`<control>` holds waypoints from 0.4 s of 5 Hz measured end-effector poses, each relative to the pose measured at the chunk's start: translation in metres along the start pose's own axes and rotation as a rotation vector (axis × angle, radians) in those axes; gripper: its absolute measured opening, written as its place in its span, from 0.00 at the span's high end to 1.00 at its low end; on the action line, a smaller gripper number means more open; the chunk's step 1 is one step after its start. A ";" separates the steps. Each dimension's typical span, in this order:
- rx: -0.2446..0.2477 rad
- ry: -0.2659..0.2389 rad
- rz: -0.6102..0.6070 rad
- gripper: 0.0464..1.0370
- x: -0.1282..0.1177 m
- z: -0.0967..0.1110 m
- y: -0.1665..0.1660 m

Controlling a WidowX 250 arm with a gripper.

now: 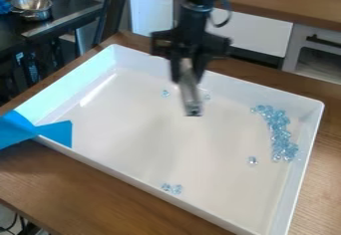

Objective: Sweep into pile

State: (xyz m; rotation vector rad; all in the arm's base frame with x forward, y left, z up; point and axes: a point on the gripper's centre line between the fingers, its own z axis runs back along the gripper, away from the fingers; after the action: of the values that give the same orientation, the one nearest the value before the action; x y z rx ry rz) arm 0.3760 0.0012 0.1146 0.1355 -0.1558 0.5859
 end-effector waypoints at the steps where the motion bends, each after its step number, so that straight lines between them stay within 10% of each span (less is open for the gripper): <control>1: 0.080 -0.043 -0.025 0.67 -0.010 -0.014 0.032; 2: 0.097 -0.019 0.010 0.67 -0.030 -0.018 0.046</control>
State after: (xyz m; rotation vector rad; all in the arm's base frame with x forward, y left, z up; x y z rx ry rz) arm 0.3279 0.0262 0.0955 0.2343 -0.1469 0.6027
